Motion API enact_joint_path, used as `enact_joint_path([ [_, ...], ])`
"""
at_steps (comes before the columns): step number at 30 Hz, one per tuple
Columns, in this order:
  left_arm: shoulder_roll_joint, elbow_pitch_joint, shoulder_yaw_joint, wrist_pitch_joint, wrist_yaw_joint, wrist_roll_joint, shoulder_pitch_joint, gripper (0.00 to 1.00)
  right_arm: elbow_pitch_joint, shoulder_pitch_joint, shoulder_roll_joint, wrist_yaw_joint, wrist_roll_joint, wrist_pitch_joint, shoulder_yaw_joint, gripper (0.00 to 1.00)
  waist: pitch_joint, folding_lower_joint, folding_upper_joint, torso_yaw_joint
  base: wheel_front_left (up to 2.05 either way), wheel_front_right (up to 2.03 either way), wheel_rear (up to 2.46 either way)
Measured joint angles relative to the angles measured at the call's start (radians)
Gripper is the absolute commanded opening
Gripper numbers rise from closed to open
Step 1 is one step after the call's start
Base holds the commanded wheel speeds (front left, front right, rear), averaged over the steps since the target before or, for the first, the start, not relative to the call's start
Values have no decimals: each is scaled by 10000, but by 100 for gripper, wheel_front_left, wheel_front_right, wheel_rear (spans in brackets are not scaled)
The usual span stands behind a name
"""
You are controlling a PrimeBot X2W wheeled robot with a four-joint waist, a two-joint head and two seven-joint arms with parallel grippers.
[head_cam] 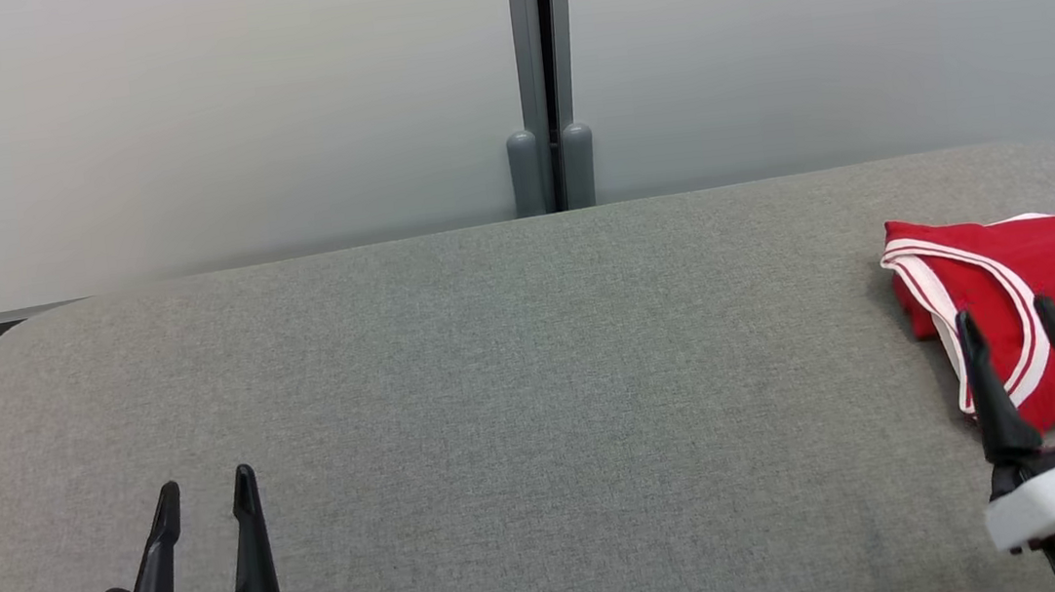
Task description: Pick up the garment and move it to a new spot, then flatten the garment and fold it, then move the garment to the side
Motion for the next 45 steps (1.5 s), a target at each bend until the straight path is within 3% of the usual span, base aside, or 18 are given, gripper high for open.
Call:
enact_joint_path([
  [8, -226, 343, 136, 0, -142, 688, 256, 100, 2, 965, 10, 0, 351, -259, 447, 100, -99, 0, 0, 86, 0, 0, 0],
  [32, -391, 470, 284, 0, -347, 1273, 296, 100, -153, 1076, 153, 0, 232, -334, 631, 100, -179, 0, 0, 131, 0, 0, 0],
  [33, -393, 456, 291, 0, -357, 1235, 296, 0, -150, 1077, 148, 0, 249, -334, 633, 0, -181, 0, 0, 137, 0, 0, 0],
  [38, -502, 859, 272, 119, -357, 1129, 468, 0, 194, 1333, 357, 0, 343, -276, 673, 0, -179, 0, 0, 141, 0, 0, 0],
  [45, -502, 957, 360, 516, -359, -130, 405, 0, 240, 1328, 451, 0, 1553, 84, 533, 0, -147, 0, 0, 141, 0, 0, 0],
])
